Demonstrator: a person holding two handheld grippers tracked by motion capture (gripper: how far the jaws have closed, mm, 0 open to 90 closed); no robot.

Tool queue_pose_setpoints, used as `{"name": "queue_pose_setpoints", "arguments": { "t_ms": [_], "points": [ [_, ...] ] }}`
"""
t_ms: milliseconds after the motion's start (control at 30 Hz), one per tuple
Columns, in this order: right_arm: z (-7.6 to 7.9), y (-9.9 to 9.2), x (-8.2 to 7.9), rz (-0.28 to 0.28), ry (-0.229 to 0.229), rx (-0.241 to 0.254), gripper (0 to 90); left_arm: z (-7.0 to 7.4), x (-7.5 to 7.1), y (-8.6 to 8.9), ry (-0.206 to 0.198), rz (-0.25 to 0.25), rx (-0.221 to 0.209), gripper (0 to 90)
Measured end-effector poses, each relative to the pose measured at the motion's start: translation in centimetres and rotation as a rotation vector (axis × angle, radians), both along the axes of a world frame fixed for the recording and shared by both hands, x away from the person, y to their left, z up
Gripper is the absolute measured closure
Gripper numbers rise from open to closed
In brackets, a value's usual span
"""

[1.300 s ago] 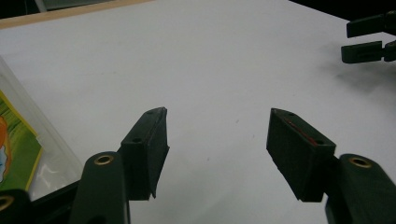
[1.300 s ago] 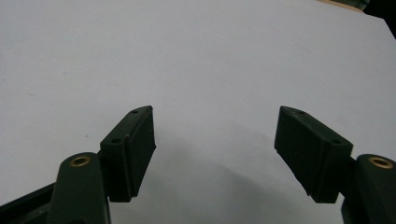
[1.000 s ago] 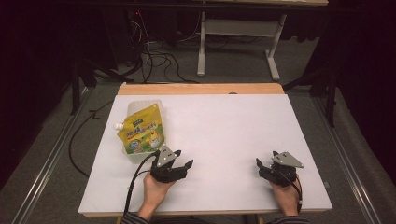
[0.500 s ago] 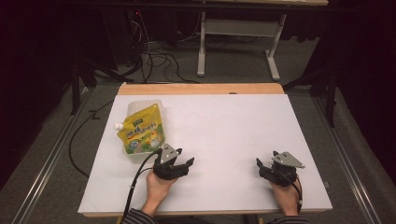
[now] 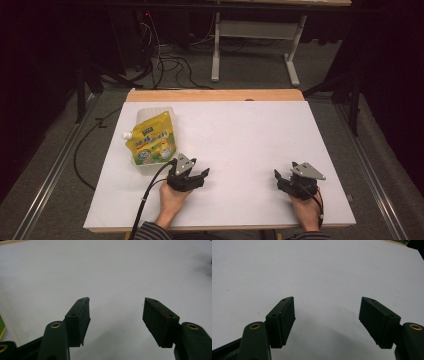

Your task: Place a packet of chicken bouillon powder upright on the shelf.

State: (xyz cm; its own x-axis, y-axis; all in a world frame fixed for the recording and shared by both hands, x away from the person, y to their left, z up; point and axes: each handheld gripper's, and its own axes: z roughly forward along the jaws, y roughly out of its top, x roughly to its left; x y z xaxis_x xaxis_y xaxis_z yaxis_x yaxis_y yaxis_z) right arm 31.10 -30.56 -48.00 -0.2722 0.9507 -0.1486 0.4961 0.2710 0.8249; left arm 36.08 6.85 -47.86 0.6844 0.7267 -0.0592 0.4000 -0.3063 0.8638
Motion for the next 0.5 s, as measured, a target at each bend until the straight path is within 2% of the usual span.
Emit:
{"name": "queue_pose_setpoints", "arguments": {
  "t_ms": [500],
  "points": [
    [0.00,0.02,0.01,0.001,0.002,0.000,29.4,-0.25,0.31,0.04,-0.006,0.008,-0.008,42.2]
  ]
}}
